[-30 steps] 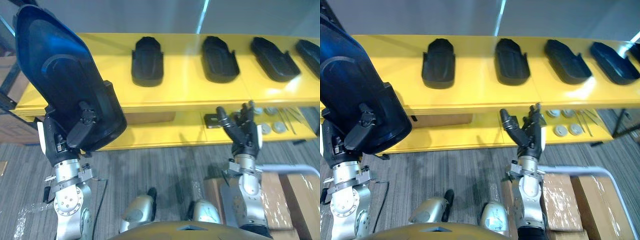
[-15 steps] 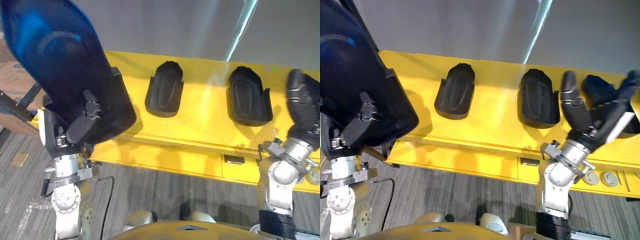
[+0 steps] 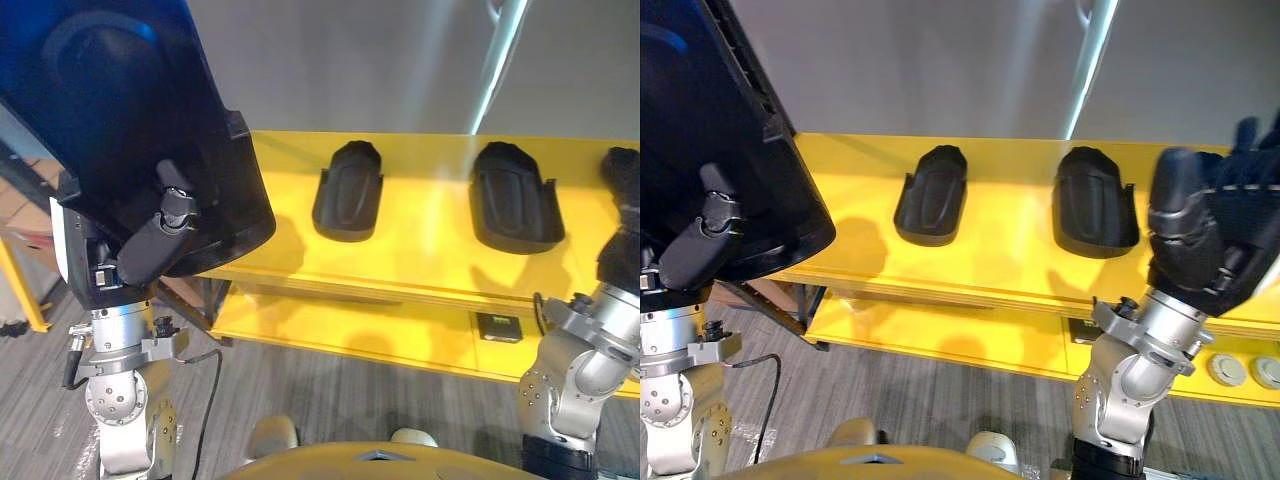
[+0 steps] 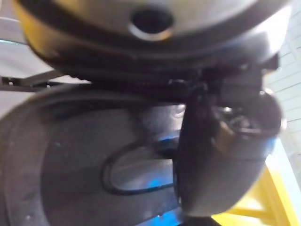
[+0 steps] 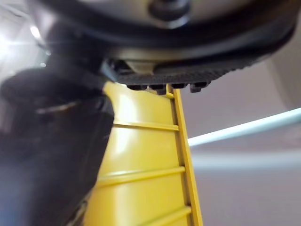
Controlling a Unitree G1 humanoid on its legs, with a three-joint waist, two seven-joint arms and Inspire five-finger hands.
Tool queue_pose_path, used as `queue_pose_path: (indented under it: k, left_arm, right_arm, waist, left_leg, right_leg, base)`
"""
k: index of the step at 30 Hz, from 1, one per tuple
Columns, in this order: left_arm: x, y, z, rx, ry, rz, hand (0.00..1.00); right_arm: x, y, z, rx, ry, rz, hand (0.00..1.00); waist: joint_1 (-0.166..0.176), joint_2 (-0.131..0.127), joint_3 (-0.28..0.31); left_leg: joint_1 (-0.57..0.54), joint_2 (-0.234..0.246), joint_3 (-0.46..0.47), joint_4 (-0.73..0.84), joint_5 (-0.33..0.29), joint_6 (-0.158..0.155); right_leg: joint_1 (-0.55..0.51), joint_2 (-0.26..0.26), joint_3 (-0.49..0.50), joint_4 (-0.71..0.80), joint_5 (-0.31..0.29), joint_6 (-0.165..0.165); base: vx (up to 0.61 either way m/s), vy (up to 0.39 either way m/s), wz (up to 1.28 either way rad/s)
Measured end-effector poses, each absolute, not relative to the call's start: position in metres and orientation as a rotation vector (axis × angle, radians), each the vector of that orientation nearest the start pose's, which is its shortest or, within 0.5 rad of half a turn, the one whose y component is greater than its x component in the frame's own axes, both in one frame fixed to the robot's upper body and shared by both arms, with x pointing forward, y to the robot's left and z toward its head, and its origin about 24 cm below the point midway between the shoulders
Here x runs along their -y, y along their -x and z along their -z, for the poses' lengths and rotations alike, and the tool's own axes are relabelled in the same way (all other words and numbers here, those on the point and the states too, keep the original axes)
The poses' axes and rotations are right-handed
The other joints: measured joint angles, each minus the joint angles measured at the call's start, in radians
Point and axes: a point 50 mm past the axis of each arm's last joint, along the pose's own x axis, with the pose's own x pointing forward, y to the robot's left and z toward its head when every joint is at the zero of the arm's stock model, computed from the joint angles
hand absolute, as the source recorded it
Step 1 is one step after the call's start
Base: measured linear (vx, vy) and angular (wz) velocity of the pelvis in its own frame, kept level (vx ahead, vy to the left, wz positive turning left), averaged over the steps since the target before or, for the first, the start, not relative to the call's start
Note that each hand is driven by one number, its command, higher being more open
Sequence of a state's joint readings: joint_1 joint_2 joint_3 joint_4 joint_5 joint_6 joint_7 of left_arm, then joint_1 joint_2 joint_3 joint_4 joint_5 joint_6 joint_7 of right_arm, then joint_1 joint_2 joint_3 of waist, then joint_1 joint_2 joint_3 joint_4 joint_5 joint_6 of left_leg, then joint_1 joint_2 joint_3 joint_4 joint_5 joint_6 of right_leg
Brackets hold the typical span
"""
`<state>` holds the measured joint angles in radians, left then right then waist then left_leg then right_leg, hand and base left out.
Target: Walk over and take three plastic housings, then place them on the shelf
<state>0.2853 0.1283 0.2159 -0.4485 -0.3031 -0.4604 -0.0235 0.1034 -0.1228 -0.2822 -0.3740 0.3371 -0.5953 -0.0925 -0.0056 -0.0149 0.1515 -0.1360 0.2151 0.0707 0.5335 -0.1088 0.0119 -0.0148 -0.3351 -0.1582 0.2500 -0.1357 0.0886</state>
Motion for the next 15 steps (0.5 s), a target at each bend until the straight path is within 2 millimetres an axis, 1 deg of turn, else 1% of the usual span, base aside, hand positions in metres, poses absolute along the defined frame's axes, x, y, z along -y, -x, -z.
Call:
queue_pose_path:
  k: [1, 2, 3, 4, 5, 6, 7, 8, 9, 10, 11, 12, 13, 14, 15]
  left_arm:
    - [-0.225, -0.170, -0.131, 0.660, 0.039, -0.210, 0.00]
    - [-0.226, -0.171, -0.129, 0.653, 0.046, -0.219, 0.00]
    - [-0.225, -0.169, -0.128, 0.654, 0.047, -0.226, 0.00]
    - [-0.225, -0.168, -0.127, 0.655, 0.040, -0.230, 0.00]
    - [-0.224, -0.165, -0.126, 0.649, 0.012, -0.243, 0.00]
    - [-0.224, -0.165, -0.124, 0.634, -0.009, -0.244, 0.00]
    - [-0.224, -0.165, -0.123, 0.627, -0.024, -0.238, 0.00]
    - [-0.225, -0.168, -0.121, 0.607, -0.045, -0.218, 0.00]
    - [-0.226, -0.170, -0.120, 0.581, -0.067, -0.196, 0.00]
    - [-0.227, -0.170, -0.119, 0.563, -0.079, -0.188, 0.00]
    - [-0.229, -0.170, -0.118, 0.536, -0.096, -0.163, 0.00]
    - [-0.231, -0.169, -0.119, 0.533, -0.114, -0.141, 0.00]
    - [-0.232, -0.169, -0.120, 0.534, -0.121, -0.136, 0.00]
    - [-0.233, -0.169, -0.120, 0.536, -0.116, -0.132, 0.00]
    - [-0.234, -0.169, -0.121, 0.539, -0.096, -0.130, 0.00]
  right_arm:
    - [0.240, -0.185, -0.158, 0.909, -0.129, 0.322, 1.00]
    - [0.241, -0.187, -0.155, 0.892, -0.150, 0.305, 1.00]
    - [0.243, -0.191, -0.150, 0.866, -0.189, 0.295, 1.00]
    - [0.243, -0.193, -0.149, 0.855, -0.210, 0.292, 1.00]
    - [0.239, -0.199, -0.144, 0.833, -0.251, 0.279, 1.00]
    - [0.234, -0.205, -0.137, 0.797, -0.282, 0.273, 1.00]
    - [0.230, -0.207, -0.135, 0.780, -0.297, 0.267, 1.00]
    - [0.224, -0.209, -0.131, 0.760, -0.325, 0.260, 1.00]
    - [0.218, -0.210, -0.128, 0.742, -0.364, 0.263, 1.00]
    - [0.214, -0.211, -0.125, 0.726, -0.384, 0.266, 1.00]
    - [0.210, -0.209, -0.121, 0.704, -0.375, 0.275, 1.00]
    - [0.207, -0.207, -0.119, 0.692, -0.334, 0.275, 1.00]
    - [0.206, -0.207, -0.119, 0.688, -0.316, 0.274, 1.00]
    - [0.206, -0.207, -0.121, 0.685, -0.291, 0.277, 1.00]
    - [0.206, -0.206, -0.124, 0.692, -0.278, 0.280, 1.00]
  waist:
    - [0.000, 0.001, 0.000]
    - [-0.002, 0.003, -0.002]
    - [-0.003, 0.016, -0.009]
    - [-0.004, 0.028, -0.017]
    - [-0.004, 0.057, -0.030]
    - [-0.018, 0.052, -0.028]
    - [-0.023, 0.047, -0.025]
    - [-0.026, 0.047, -0.025]
    - [-0.017, 0.029, -0.014]
    - [-0.005, 0.023, -0.011]
    - [0.012, 0.022, -0.012]
    - [0.027, 0.027, -0.020]
    - [0.027, 0.022, -0.025]
    - [0.022, 0.013, -0.034]
    - [0.022, 0.011, -0.039]
  left_leg:
    - [0.000, 0.009, -0.021, -0.010, 0.033, 0.005]
    - [0.004, 0.007, -0.045, -0.028, 0.069, 0.009]
    - [0.014, 0.005, -0.067, -0.079, 0.149, 0.005]
    - [0.026, 0.005, -0.078, -0.120, 0.213, -0.004]
    - [0.059, 0.000, -0.089, -0.159, 0.161, -0.096]
    - [0.059, -0.020, -0.077, -0.147, 0.045, -0.172]
    - [0.060, -0.025, -0.068, -0.141, -0.009, -0.200]
    - [0.062, -0.025, -0.032, -0.135, -0.099, -0.238]
    - [0.071, -0.037, 0.005, -0.117, -0.152, -0.233]
    - [0.075, -0.042, 0.019, -0.100, -0.158, -0.221]
    - [0.082, -0.042, 0.035, -0.087, -0.176, -0.190]
    - [0.094, -0.035, 0.075, -0.115, -0.188, -0.157]
    - [0.097, -0.035, 0.081, -0.130, -0.182, -0.144]
    - [0.104, -0.036, 0.081, -0.174, -0.156, -0.127]
    - [0.105, -0.036, 0.080, -0.197, -0.141, -0.125]
  right_leg:
    - [-0.012, -0.036, 0.024, 0.007, -0.006, 0.010]
    - [-0.023, -0.064, 0.053, 0.009, -0.004, 0.014]
    - [-0.044, -0.082, 0.091, 0.010, 0.011, 0.031]
    - [-0.062, -0.087, 0.111, 0.009, 0.024, 0.052]
    - [-0.086, -0.100, 0.141, 0.004, 0.044, 0.108]
    - [-0.074, -0.127, 0.148, -0.021, 0.075, 0.120]
    - [-0.065, -0.139, 0.147, -0.041, 0.115, 0.143]
    - [-0.052, -0.153, 0.146, -0.064, 0.184, 0.172]
    - [-0.045, -0.172, 0.145, -0.077, 0.263, 0.170]
    - [-0.044, -0.177, 0.142, -0.086, 0.317, 0.161]
    - [-0.033, -0.174, 0.125, -0.120, 0.448, 0.149]
    - [-0.038, -0.167, 0.096, -0.148, 0.510, 0.065]
    - [-0.047, -0.149, 0.077, -0.106, 0.474, 0.062]
    - [-0.046, -0.092, 0.034, -0.026, 0.337, 0.079]
    - [-0.042, -0.058, 0.020, -0.008, 0.279, 0.086]
  base:
    - [-0.10, 0.503, -0.06]
    - [-0.04, 0.601, -0.13]
    - [-0.01, 0.556, -0.12]
    - [0.00, 0.624, -0.27]
    - [-0.01, 0.654, -0.19]
    - [-0.01, 0.650, -0.10]
    - [-0.02, 0.610, 0.22]
    - [-0.04, 0.593, 0.17]
    - [-0.08, 0.660, 0.01]
    - [-0.14, 0.587, -0.26]
    - [-0.16, 0.488, -0.36]
    - [-0.12, 0.327, -0.29]
    - [-0.05, 0.218, -0.13]
    - [0.01, 0.109, 0.00]
    - [0.03, 0.133, 0.09]
